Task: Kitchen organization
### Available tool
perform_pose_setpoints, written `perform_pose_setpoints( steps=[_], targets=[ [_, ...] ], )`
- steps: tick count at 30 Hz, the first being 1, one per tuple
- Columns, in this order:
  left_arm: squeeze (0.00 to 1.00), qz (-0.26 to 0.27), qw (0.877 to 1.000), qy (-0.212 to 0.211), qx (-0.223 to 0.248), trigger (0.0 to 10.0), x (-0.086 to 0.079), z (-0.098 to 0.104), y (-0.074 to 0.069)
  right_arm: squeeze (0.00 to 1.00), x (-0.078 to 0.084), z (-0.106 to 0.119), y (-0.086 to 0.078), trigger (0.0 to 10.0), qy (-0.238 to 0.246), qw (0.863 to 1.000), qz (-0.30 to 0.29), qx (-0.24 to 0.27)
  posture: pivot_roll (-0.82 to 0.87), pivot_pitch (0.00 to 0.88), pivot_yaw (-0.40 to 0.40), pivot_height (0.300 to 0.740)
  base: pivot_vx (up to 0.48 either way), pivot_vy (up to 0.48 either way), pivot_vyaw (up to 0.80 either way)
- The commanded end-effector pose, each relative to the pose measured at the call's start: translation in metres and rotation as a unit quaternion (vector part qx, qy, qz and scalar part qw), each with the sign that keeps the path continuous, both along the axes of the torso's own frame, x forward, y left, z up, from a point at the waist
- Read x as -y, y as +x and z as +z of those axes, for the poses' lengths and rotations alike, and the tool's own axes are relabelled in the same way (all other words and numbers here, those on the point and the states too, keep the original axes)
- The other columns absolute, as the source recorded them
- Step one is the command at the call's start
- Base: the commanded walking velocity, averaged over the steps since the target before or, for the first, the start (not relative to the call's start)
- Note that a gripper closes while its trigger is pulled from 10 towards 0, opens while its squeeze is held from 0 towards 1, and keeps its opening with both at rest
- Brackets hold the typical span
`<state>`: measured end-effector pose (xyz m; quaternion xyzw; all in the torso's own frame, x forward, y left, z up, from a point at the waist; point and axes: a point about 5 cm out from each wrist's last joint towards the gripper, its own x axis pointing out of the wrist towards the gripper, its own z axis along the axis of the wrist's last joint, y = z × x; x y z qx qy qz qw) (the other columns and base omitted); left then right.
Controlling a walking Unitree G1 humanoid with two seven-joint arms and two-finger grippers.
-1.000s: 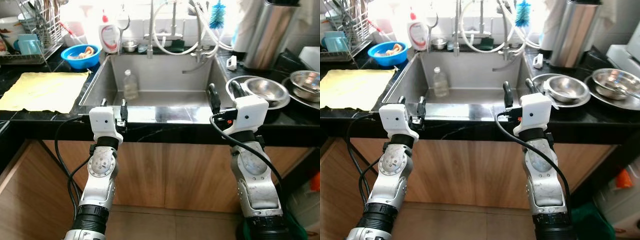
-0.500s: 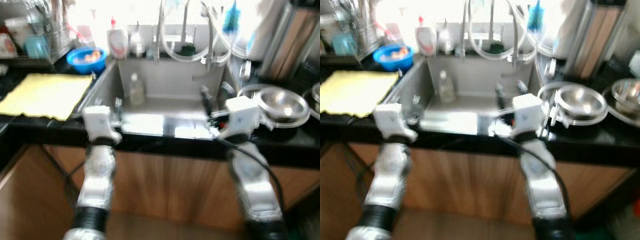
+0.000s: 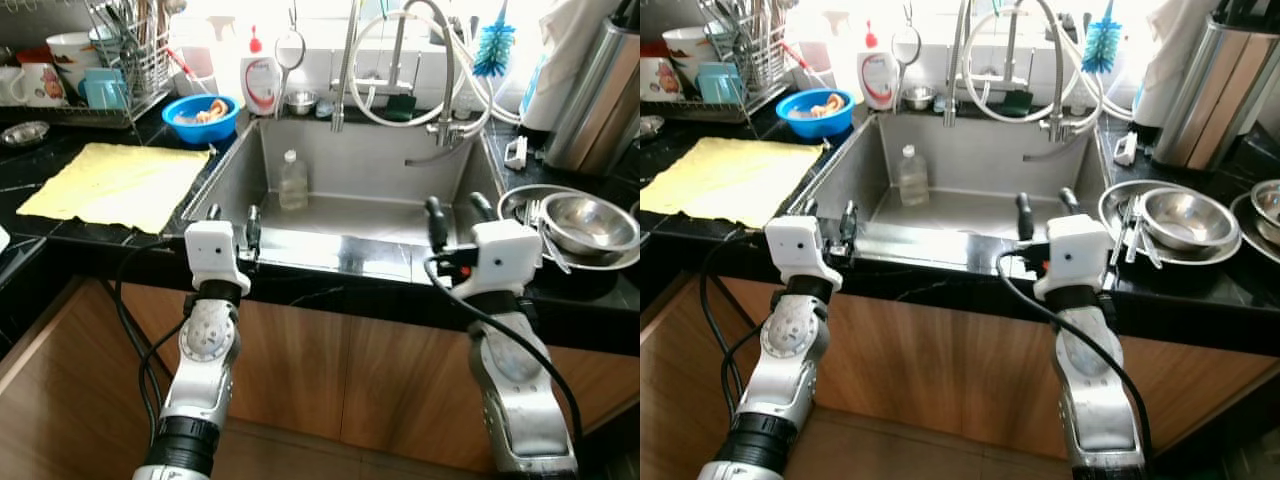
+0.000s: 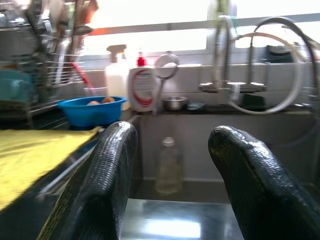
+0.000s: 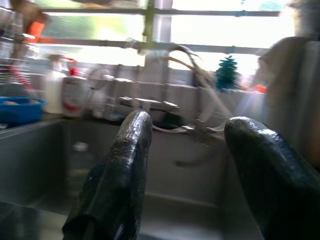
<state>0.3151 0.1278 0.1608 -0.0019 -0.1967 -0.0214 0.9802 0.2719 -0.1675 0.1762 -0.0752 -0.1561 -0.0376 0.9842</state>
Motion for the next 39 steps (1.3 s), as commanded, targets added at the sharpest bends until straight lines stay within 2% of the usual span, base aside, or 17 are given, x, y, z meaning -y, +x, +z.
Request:
perform_pose_setpoints(
  steps=[1, 2, 3, 4, 5, 6, 12, 16, 17, 22, 29, 35, 39],
  targets=[
    [0.0, -0.005, 1.0, 0.004, -0.003, 10.0, 0.001, 0.0, -0.002, 1.0, 0.01, 0.002, -0.006, 10.0, 0.003, 0.999, -0.037, 0.001, -0.22, 0.0, 0.054, 0.74, 0.0, 0.0, 0.0],
    [0.0, -0.006, 1.0, 0.004, -0.006, 10.0, 0.001, -0.002, -0.002, 1.0, 0.016, -0.003, -0.01, 10.0, -0.008, 0.998, -0.059, -0.013, -0.22, 0.0, 0.054, 0.74, 0.0, 0.0, 0.0],
    [0.0, -0.007, 1.0, 0.004, -0.008, 10.0, 0.001, -0.003, -0.003, 0.35, 0.018, -0.006, -0.012, 10.0, -0.019, 0.997, -0.065, -0.021, -0.22, 0.0, 0.057, 0.74, 0.0, 0.0, 0.0],
    [0.0, -0.008, 1.0, 0.004, -0.009, 10.0, 0.001, -0.004, -0.003, 0.35, 0.019, -0.008, -0.014, 10.0, -0.025, 0.997, -0.069, -0.026, -0.22, 0.0, 0.057, 0.74, 0.0, 0.0, 0.0],
    [0.0, -0.009, 1.0, 0.004, -0.01, 10.0, 0.001, -0.005, -0.003, 0.0, 0.022, -0.009, -0.016, 10.0, -0.041, 0.996, -0.078, -0.031, -0.22, 0.0, 0.057, 0.74, 0.0, 0.0, 0.0],
    [0.0, -0.01, 1.0, 0.005, -0.011, 10.0, 0.001, -0.005, -0.003, 0.0, 0.023, -0.01, -0.017, 10.0, -0.048, 0.995, -0.084, -0.032, -0.22, 0.0, 0.057, 0.74, 0.0, 0.0, 0.0],
    [0.0, -0.013, 1.0, 0.005, -0.013, 10.0, 0.002, -0.006, -0.004, 0.0, 0.032, -0.01, -0.023, 10.0, -0.022, 0.993, -0.114, -0.039, -0.23, 0.0, 0.062, 0.74, 0.0, 0.0, 0.0],
    [0.0, -0.013, 1.0, 0.005, -0.014, 10.0, 0.002, -0.005, -0.003, 0.0, 0.029, -0.011, -0.022, 10.0, -0.019, 0.994, -0.101, -0.046, -0.22, 0.0, 0.059, 0.74, 0.0, 0.0, 0.0],
    [0.0, -0.009, 1.0, 0.002, -0.012, 10.0, 0.001, -0.004, -0.003, 0.0, 0.021, -0.011, -0.018, 10.0, -0.01, 0.996, -0.069, -0.05, -0.22, 0.0, 0.057, 0.74, 0.0, 0.0, 0.0],
    [0.0, -0.001, 1.0, -0.003, -0.01, 10.0, -0.001, -0.002, -0.003, 0.0, 0.009, -0.008, -0.014, 10.0, -0.018, 0.998, -0.016, -0.052, -0.22, 0.0, 0.054, 0.74, 0.0, 0.0, 0.0],
    [0.0, 0.002, 1.0, -0.002, -0.019, 10.0, -0.003, -0.006, -0.005, 0.0, 0.009, -0.009, -0.01, 10.0, -0.014, 0.998, -0.022, -0.056, -0.22, 0.0, 0.054, 0.74, 0.0, 0.0, 0.0],
    [0.0, 0.001, 1.0, 0.0, -0.025, 10.0, -0.004, -0.007, -0.006, 0.0, 0.008, -0.021, -0.008, 10.0, -0.042, 0.994, -0.024, -0.099, -0.22, 0.0, 0.055, 0.74, 0.0, 0.0, 0.0],
    [0.0, 0.002, 1.0, 0.0, -0.025, 10.0, -0.004, -0.007, -0.006, 0.0, 0.01, -0.021, -0.007, 10.0, -0.068, 0.992, -0.024, -0.104, -0.22, 0.0, 0.056, 0.74, 0.0, 0.0, 0.0]
  ],
)
